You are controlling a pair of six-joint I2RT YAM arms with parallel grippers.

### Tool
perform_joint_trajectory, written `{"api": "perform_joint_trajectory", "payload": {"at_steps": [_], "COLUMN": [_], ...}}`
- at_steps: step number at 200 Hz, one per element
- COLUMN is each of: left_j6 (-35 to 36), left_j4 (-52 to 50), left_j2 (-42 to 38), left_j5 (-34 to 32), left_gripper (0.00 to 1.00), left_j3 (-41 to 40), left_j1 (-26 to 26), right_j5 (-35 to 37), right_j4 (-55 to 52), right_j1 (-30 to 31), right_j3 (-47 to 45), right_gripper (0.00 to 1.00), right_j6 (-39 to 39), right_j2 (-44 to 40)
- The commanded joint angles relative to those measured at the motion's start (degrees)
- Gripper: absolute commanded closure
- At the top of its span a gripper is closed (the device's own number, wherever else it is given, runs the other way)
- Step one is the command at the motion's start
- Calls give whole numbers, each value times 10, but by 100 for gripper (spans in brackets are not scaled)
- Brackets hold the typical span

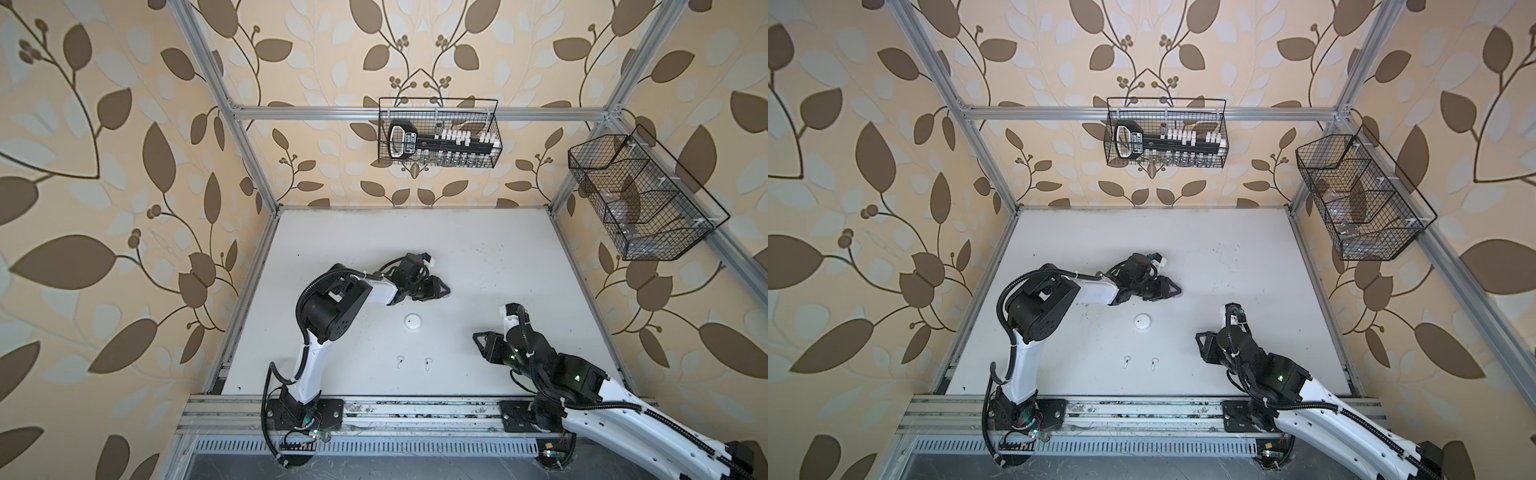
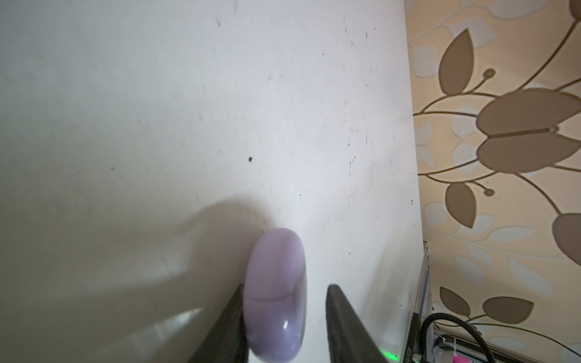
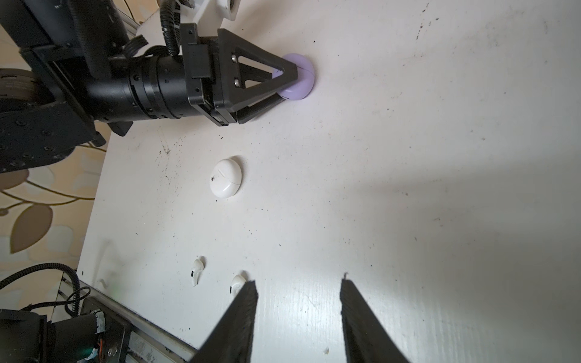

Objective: Insert wireless bluetooth earbuds into charging case
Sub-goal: Place the charging case at the center of the table, then pick up the charging case from the center of the table.

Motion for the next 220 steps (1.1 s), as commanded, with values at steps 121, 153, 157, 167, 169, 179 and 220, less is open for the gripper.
{"api": "perform_joint_trajectory", "payload": {"at_steps": [121, 153, 157, 167, 169, 179, 220], "left_j6": [227, 321, 332, 357, 361, 377, 384], "left_j4": [-217, -224, -225, -227, -227, -223, -144], "left_j2": [-122, -194, -202, -225, -228, -249, -320], "left_j5": [-39, -47, -50, -51, -49, -43, 24], "left_gripper": [56, 56, 56, 55, 55, 55, 54], "left_j3": [-7, -52, -59, -74, -78, -99, -212], "left_j1": [69, 90, 93, 101, 103, 112, 164], "right_j5": [31, 47, 49, 50, 50, 49, 46], "right_j4": [60, 79, 81, 84, 85, 89, 103], "right_j1": [52, 79, 81, 84, 84, 85, 94], "right_j3": [9, 55, 62, 78, 82, 99, 176], "right_gripper": [52, 51, 51, 51, 51, 51, 48], "right_j6": [0, -31, -36, -51, -54, -70, -154], "right_j2": [87, 174, 183, 210, 215, 239, 353]}}
